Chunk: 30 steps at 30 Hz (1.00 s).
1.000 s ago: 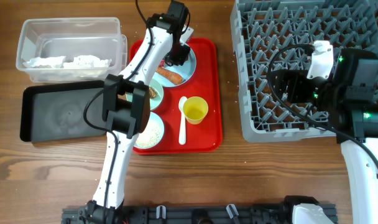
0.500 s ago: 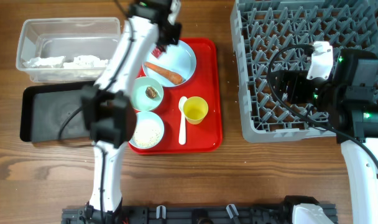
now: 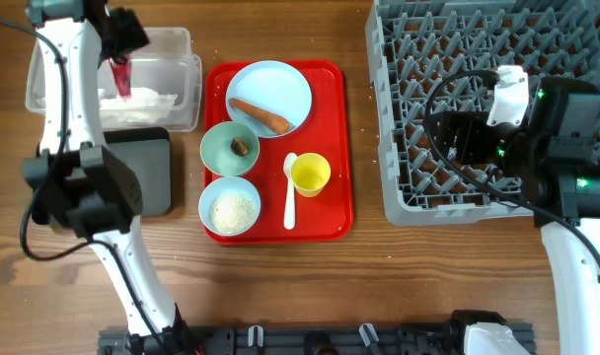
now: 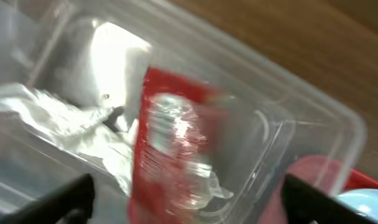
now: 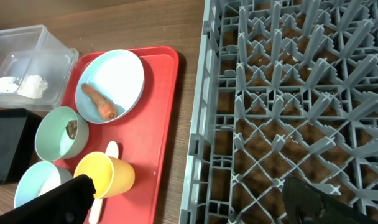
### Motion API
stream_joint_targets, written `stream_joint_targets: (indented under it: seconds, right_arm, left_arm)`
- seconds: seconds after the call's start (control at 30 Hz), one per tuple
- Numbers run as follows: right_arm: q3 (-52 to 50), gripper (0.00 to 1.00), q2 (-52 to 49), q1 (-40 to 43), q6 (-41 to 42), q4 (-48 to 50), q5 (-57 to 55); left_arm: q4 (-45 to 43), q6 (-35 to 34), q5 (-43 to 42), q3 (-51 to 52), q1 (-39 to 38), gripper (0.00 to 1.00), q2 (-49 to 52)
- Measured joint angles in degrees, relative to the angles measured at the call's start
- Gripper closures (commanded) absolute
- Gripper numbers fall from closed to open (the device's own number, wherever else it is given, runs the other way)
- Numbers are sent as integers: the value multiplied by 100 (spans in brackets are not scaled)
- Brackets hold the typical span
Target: Sort waste into correct bins and load items into the dishwasher rack
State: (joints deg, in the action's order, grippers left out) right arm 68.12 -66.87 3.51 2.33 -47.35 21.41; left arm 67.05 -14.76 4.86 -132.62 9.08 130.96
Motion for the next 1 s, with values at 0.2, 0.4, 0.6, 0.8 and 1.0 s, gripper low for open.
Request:
stream_joint_targets:
  seconds: [0.2,0.4,0.6,0.8,1.0]
  right_arm:
    - [0,0,0,0,0,2,0]
    - [0,0,0,0,-2,2,0]
    - [0,0,0,0,-2,26,0]
    - [0,0,0,0,0,13,0]
    - [0,0,-4,0,0,-9,0]
  left_arm:
    - [-17,-61,-9,35,-63,4,157]
    - [796,-85,-525,35,-367,12,-92]
    - [1652,-127,-739,35,-1519,4,-866]
    - [632,-1150,-776,890,-2627,16,-890]
    - [-1646,-2662,-448,2555,-3005,17,-872]
